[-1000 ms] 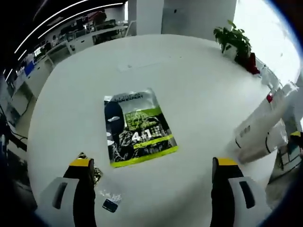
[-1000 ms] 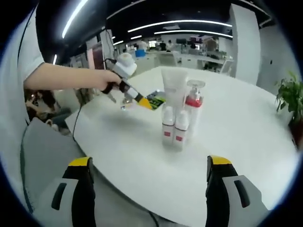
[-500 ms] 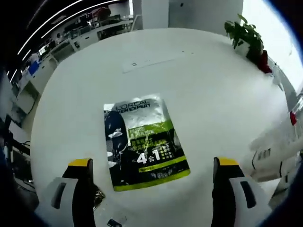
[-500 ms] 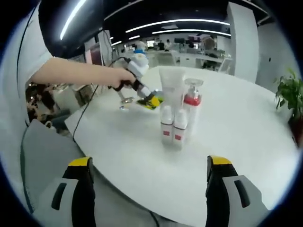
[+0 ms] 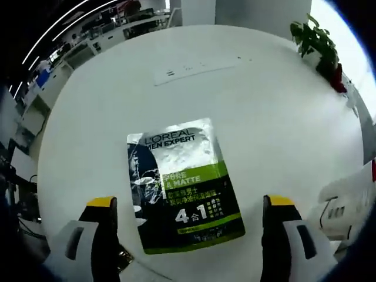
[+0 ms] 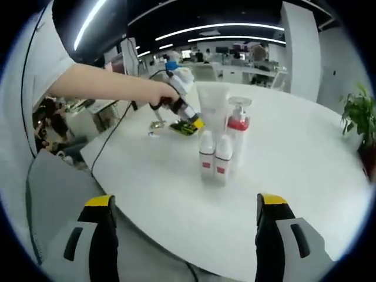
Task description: Arrange the skincare products in the storage area until every visible bottle or jar stands upright without overlapping.
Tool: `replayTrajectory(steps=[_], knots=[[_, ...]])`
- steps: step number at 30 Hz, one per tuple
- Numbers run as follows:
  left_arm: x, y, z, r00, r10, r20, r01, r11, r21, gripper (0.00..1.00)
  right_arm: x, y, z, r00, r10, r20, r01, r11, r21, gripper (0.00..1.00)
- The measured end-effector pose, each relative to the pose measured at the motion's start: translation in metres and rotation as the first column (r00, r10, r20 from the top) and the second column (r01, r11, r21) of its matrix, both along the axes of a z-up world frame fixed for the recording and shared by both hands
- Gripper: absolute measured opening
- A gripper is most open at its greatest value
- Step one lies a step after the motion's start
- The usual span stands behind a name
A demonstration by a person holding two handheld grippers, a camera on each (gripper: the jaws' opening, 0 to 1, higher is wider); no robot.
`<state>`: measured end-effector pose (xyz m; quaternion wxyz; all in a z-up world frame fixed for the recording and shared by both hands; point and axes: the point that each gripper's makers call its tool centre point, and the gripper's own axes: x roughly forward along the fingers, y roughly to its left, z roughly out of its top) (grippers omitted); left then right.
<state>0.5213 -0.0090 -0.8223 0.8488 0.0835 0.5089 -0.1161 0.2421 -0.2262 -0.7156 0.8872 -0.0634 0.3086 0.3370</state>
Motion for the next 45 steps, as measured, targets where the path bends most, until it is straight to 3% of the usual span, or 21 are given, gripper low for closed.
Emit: replayTrajectory(steps=[11, 13, 17, 19, 21, 24, 27, 28, 34, 39, 45], knots=[[-0.01, 0.005, -0.008, 0.999, 0.016, -0.048, -0.016, 1.0, 0.006, 0.78, 0.0, -0.001, 0.0, 1.0, -0.003, -0.002, 0.003, 1.0, -0.001, 0.98], [-0.011, 0.003, -0.009, 0.998, 0.028, -0.056, -0.03, 0.999, -0.022, 0.77, 0.0, -0.001, 0.0, 1.0, -0.003, -0.002, 0.003, 1.0, -0.002, 0.98], [-0.013, 0.004, -0.006, 0.999, 0.017, -0.037, -0.018, 1.0, -0.011, 0.77, 0.0, -0.001, -0.001, 1.0, -0.001, -0.004, 0.001, 1.0, -0.003, 0.98], [-0.01, 0.006, -0.003, 1.0, 0.028, -0.009, -0.028, 0.999, -0.018, 0.69, 0.0, -0.001, -0.001, 1.0, -0.002, -0.004, 0.002, 1.0, -0.004, 0.98], [-0.008, 0.005, -0.003, 1.0, 0.015, -0.003, -0.015, 1.0, -0.016, 0.68, 0.0, -0.001, -0.001, 1.0, -0.003, -0.004, 0.003, 1.0, -0.004, 0.98], [-0.004, -0.001, -0.002, 0.999, -0.04, 0.011, 0.04, 0.999, -0.005, 0.59, 0.0, -0.001, -0.001, 1.0, -0.004, -0.004, 0.004, 1.0, -0.006, 0.98], [-0.004, -0.001, -0.003, 0.998, -0.054, 0.015, 0.054, 0.998, -0.024, 0.2, 0.0, -0.001, -0.001, 1.0, -0.005, -0.003, 0.005, 1.0, -0.007, 0.98], [-0.009, -0.001, -0.004, 0.999, -0.044, 0.006, 0.044, 0.998, -0.041, 0.17, 0.0, -0.001, -0.001, 1.0, -0.005, -0.003, 0.005, 1.0, -0.007, 0.98], [-0.007, -0.002, -0.002, 0.998, -0.041, 0.049, 0.043, 0.998, -0.046, 0.09, 0.001, -0.001, 0.0, 1.0, -0.007, -0.001, 0.007, 1.0, -0.005, 0.98], [-0.007, -0.005, 0.001, 0.998, -0.027, 0.055, 0.031, 0.997, -0.077, 0.06, 0.001, -0.001, 0.0, 1.0, -0.004, 0.003, 0.004, 1.0, -0.004, 0.98], [-0.019, -0.011, 0.017, 0.997, -0.019, 0.069, 0.027, 0.993, -0.118, 0.04, 0.001, 0.0, 0.001, 1.0, 0.001, 0.007, -0.001, 1.0, 0.001, 0.98]])
